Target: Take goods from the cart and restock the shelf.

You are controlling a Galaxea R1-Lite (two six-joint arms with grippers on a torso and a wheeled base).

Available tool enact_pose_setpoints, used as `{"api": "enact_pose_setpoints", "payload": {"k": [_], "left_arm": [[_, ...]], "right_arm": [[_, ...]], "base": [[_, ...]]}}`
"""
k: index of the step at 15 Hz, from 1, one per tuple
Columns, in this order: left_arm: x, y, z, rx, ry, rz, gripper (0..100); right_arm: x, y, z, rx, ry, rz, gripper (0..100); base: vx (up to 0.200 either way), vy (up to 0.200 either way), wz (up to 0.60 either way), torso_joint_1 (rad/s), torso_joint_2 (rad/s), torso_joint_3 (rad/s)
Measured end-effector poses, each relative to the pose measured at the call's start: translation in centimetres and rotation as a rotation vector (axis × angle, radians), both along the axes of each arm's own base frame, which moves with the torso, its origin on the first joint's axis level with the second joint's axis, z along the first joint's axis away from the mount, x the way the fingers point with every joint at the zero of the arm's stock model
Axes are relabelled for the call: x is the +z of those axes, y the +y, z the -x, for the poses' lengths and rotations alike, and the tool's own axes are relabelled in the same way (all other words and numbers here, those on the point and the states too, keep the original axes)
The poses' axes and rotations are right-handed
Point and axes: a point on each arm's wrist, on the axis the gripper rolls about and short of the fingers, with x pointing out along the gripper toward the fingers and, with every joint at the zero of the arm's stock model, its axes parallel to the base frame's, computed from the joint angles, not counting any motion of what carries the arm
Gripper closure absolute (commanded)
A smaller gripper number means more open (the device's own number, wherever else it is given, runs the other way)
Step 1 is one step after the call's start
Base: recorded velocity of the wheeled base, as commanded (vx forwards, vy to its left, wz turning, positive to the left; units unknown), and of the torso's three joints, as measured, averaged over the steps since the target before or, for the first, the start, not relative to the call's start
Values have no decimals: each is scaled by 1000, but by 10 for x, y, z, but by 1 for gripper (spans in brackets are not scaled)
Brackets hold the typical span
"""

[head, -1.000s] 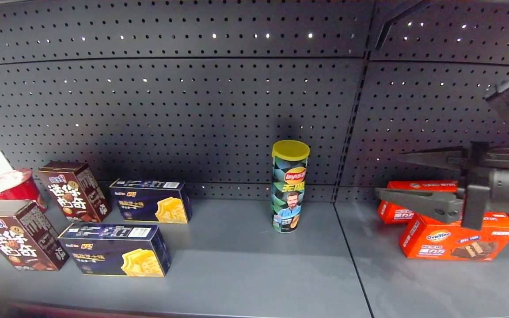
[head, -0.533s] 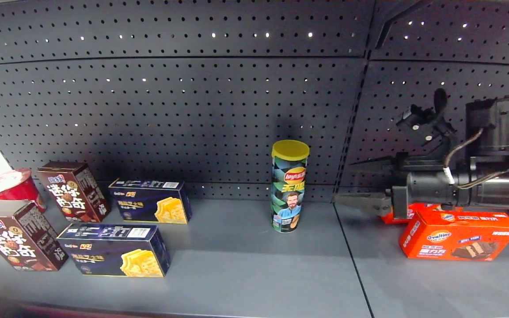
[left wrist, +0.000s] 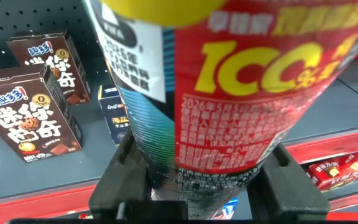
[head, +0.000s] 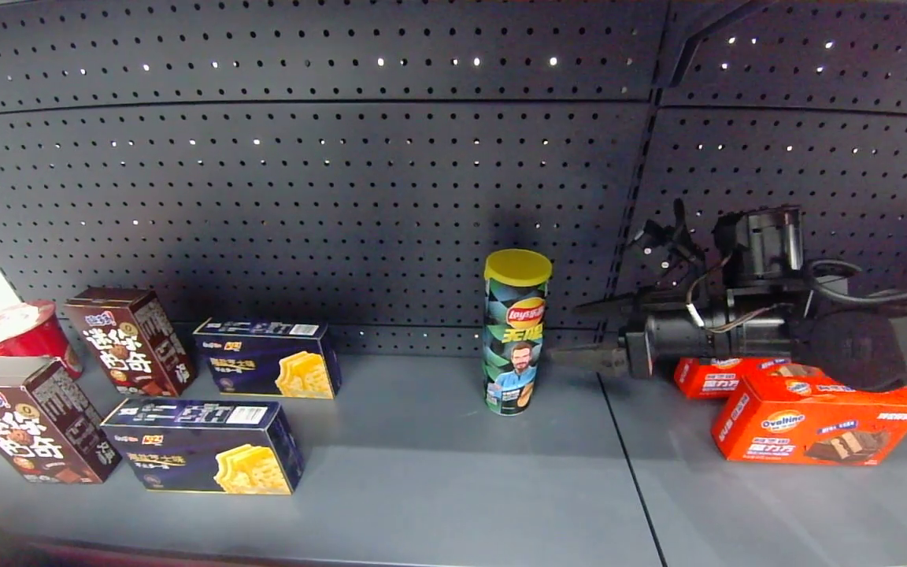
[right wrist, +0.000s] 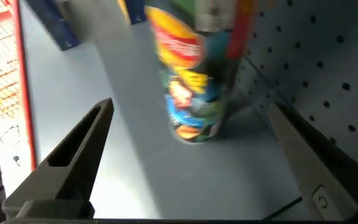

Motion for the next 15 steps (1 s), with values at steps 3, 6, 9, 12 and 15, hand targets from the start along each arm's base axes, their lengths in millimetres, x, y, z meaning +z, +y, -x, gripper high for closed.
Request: {"api": "enact_pose_setpoints", "payload": {"k": [3,6,9,12,15], "left_arm": [[0,0,0,1,-1,1,100],[0,0,0,5,0,0,100],[-2,0,0,11,18,-2,100],[-2,0,0,13,26,-3,100],[-5,0,0,13,34,-4,100]], "right_arm": [[-12,6,-21,17,10,-6,0],[-30,16,-37,37,13,-9,0],[-49,25,-47,51,34,-3,0],[-59,31,-56,57,45,0,0],[-64,37,-61,65,51,0,0]], "base": [[0,0,0,0,0,0],[0,0,0,0,0,0],[0,0,0,0,0,0],[0,0,0,0,0,0],[0,0,0,0,0,0]]}}
